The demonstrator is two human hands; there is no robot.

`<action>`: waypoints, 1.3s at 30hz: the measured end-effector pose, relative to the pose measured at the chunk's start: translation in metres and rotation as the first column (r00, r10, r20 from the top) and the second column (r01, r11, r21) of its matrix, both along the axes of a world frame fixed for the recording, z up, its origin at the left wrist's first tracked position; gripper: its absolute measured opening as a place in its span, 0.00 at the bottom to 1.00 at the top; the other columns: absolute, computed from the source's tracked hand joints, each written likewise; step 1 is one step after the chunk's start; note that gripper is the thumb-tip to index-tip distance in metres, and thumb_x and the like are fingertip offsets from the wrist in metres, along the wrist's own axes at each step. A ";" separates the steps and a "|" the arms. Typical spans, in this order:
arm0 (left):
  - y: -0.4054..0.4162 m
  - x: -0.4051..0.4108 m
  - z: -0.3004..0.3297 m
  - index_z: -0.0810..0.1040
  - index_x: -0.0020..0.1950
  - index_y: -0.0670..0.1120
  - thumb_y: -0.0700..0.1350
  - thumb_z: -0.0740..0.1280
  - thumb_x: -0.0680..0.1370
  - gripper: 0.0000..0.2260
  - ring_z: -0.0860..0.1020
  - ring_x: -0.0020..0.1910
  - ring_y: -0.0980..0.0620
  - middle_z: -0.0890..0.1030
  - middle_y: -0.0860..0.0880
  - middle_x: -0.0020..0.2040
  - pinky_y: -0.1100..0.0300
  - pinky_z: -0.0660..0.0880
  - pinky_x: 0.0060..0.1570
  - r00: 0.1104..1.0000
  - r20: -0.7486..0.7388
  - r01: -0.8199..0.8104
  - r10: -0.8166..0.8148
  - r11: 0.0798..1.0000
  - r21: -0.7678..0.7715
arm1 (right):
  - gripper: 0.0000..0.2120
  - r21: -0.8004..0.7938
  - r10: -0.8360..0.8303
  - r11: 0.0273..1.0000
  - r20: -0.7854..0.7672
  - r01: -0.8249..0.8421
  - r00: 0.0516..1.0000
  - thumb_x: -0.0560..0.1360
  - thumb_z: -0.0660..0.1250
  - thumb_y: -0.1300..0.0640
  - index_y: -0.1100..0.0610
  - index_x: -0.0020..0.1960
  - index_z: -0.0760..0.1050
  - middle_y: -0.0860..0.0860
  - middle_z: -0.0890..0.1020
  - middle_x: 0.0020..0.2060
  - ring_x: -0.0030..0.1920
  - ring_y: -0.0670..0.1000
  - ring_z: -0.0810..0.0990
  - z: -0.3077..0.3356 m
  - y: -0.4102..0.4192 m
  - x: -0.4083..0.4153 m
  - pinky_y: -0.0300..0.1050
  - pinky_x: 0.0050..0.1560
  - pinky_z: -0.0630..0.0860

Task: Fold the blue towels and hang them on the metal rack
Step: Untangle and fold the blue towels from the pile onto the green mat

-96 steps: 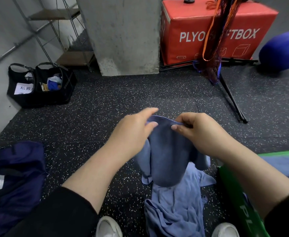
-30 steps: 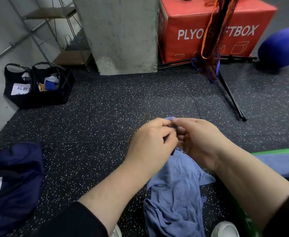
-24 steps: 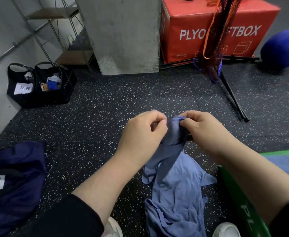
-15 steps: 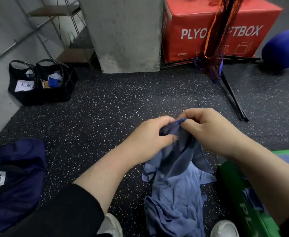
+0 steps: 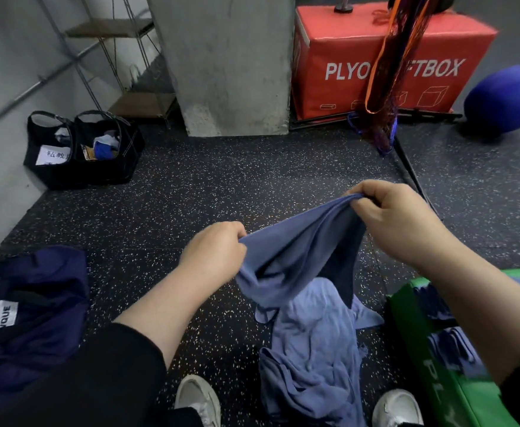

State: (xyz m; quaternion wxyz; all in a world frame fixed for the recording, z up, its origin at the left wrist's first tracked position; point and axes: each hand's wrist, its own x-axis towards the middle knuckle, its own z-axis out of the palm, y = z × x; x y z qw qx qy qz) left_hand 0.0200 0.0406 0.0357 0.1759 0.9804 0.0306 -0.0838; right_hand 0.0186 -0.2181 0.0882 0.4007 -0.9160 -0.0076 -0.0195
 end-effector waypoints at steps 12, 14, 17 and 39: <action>0.049 -0.012 0.023 0.79 0.51 0.44 0.36 0.57 0.80 0.12 0.74 0.22 0.49 0.82 0.45 0.28 0.61 0.65 0.26 0.953 -0.197 -0.302 0.231 0.773 -0.557 | 0.07 -0.075 -0.110 0.991 -0.041 0.107 0.993 0.79 0.65 0.62 0.55 0.48 0.82 0.40 0.74 0.19 0.19 0.41 0.69 -0.020 -0.034 -0.005 0.36 0.22 0.62; 0.052 -0.013 0.031 0.81 0.54 0.40 0.34 0.58 0.79 0.12 0.77 0.24 0.49 0.84 0.42 0.34 0.62 0.67 0.26 0.945 -0.207 -0.324 0.252 0.652 -0.685 | 0.06 -0.066 -0.114 0.992 -0.046 0.111 0.992 0.80 0.67 0.61 0.55 0.49 0.83 0.40 0.75 0.19 0.19 0.42 0.69 -0.020 -0.038 -0.005 0.36 0.22 0.62; 0.052 -0.013 0.038 0.84 0.54 0.41 0.34 0.60 0.79 0.14 0.86 0.41 0.47 0.88 0.42 0.47 0.56 0.79 0.41 0.957 -0.175 -0.280 0.230 0.590 -0.757 | 0.08 -0.031 -0.113 0.993 -0.024 0.112 0.993 0.79 0.68 0.61 0.51 0.44 0.82 0.47 0.81 0.29 0.29 0.55 0.79 -0.018 -0.040 -0.007 0.41 0.28 0.71; 0.063 -0.002 0.032 0.80 0.40 0.46 0.50 0.67 0.82 0.13 0.70 0.32 0.50 0.72 0.51 0.29 0.53 0.65 0.35 0.928 0.356 -0.012 0.108 0.965 -0.261 | 0.06 -0.027 -0.128 0.991 0.058 0.130 0.990 0.82 0.65 0.58 0.52 0.50 0.81 0.51 0.83 0.37 0.27 0.48 0.71 -0.024 -0.042 0.008 0.43 0.32 0.66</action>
